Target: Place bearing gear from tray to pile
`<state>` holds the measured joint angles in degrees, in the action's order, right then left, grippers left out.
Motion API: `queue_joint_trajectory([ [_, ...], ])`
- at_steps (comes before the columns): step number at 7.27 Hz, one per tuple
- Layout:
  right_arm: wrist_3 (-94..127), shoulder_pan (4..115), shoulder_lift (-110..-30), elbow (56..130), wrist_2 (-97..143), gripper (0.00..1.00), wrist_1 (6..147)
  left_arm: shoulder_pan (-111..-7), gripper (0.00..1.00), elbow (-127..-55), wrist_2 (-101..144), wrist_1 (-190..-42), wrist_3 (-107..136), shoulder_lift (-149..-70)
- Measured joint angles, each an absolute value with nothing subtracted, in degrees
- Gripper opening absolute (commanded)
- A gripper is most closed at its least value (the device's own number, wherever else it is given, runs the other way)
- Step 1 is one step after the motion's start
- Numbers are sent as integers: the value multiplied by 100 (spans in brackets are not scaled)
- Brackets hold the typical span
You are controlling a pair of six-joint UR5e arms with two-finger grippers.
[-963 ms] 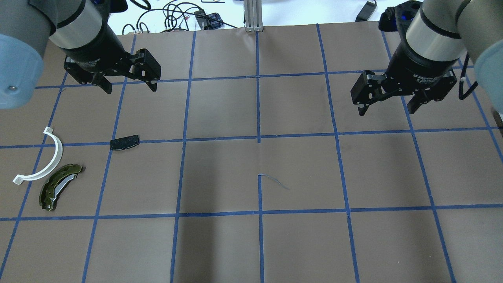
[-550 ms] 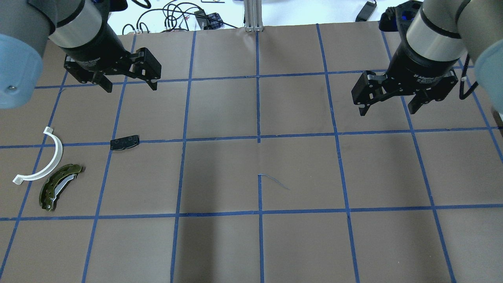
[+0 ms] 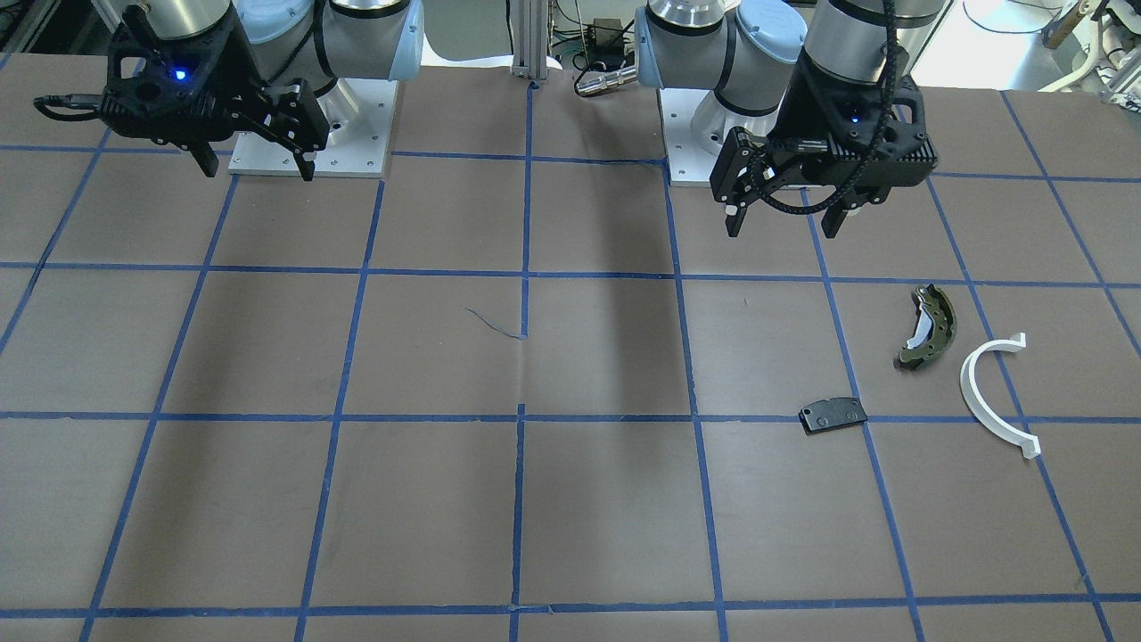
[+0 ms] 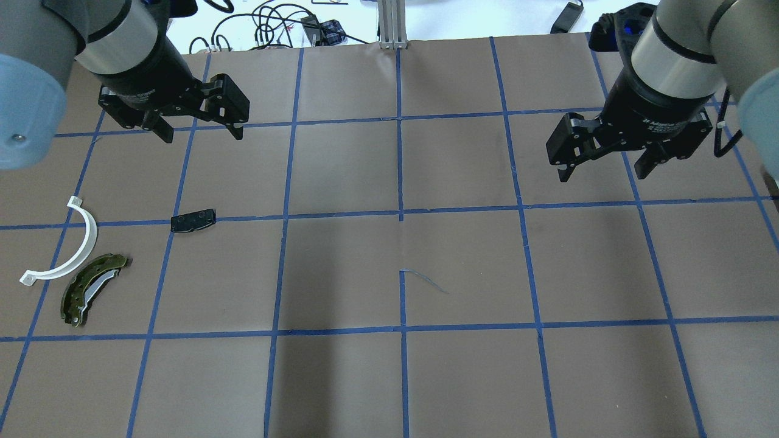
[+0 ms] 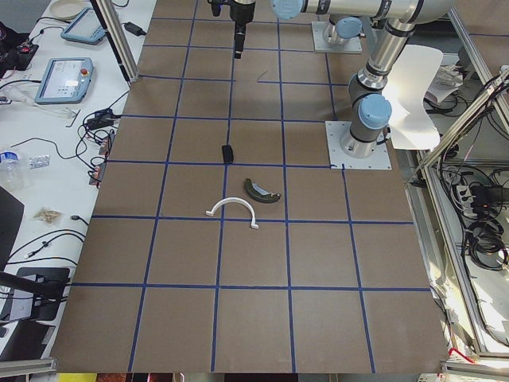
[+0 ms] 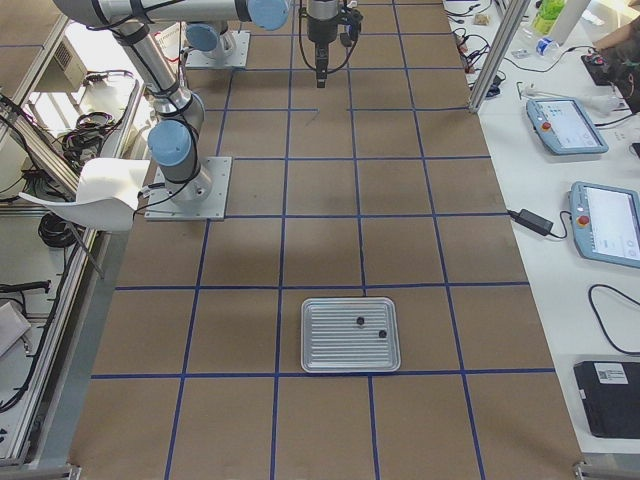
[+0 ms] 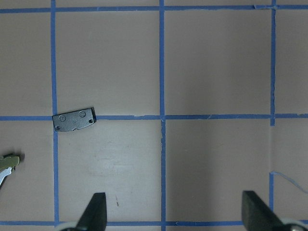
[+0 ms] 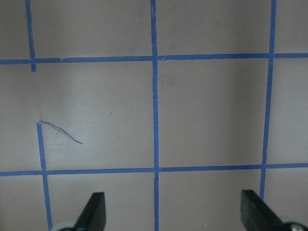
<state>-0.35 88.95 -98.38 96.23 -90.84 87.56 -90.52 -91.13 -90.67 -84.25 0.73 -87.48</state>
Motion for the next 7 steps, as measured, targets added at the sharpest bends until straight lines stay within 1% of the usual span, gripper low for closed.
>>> queue_joint_trajectory([
  [7,-228,8805,-9795,9636,-9179,100,8815,-9045,100,-9119,-9026,-8420,70,-8727],
])
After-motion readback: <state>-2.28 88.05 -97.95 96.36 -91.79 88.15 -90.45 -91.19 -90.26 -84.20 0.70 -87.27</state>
